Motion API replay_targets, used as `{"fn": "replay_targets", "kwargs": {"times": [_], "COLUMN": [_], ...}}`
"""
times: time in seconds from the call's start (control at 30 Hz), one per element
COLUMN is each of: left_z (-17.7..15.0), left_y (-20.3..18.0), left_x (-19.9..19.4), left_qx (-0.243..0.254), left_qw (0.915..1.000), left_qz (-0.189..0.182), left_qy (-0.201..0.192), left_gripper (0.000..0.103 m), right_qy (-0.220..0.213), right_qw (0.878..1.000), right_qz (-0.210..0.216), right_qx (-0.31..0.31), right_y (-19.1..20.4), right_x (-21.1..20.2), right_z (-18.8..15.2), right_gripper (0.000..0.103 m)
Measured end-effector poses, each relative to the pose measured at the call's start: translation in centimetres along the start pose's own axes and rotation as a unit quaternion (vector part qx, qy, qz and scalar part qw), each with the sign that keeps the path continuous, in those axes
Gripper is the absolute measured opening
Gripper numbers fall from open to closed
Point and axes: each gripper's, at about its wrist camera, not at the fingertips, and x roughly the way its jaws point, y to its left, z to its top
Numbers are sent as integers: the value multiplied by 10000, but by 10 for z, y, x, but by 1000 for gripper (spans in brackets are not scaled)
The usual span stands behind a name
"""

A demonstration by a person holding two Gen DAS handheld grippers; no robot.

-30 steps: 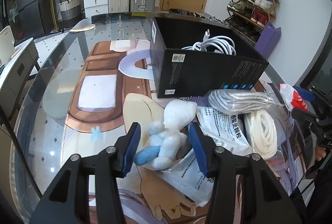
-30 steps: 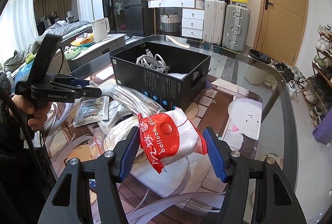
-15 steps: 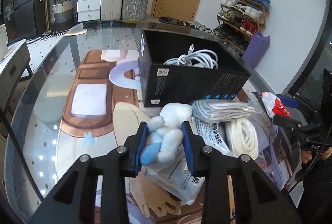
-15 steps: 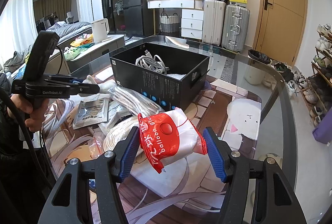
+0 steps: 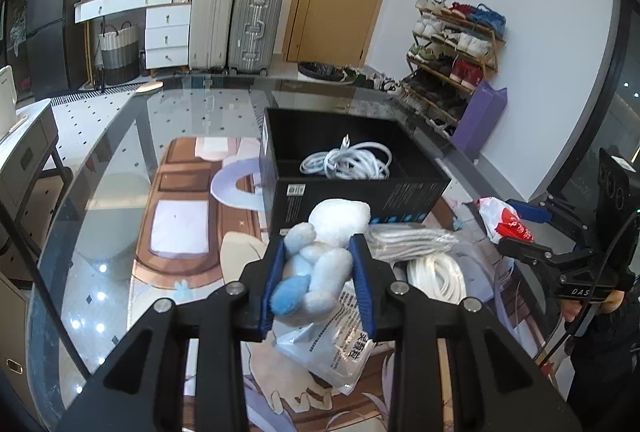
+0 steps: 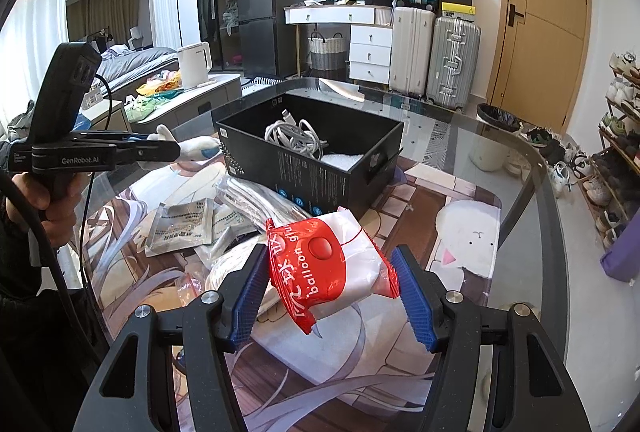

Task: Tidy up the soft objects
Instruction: 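Carry the plush toy and balloon bag over the black box with both grippers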

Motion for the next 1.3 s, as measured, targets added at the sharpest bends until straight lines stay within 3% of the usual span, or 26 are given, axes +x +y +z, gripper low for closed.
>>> {"fn": "replay_targets", "kwargs": {"times": [0.5,1.3], "left_z": [28,65], "left_y": [-5,2], "left_x": [-7,42], "left_qx": [-116,-102], "left_qw": [9987,9980], "left_qz": [6,200], "left_qy": [-491,-593], "left_gripper": [31,31], "right_qy": [-358,-436], "right_qw": [9987,9978], "right_qz": [-109,-234], "right_qx": [349,439], "right_y": [0,-3], "right_x": [1,41], "right_z": [25,77], "right_gripper": [63,63]}}
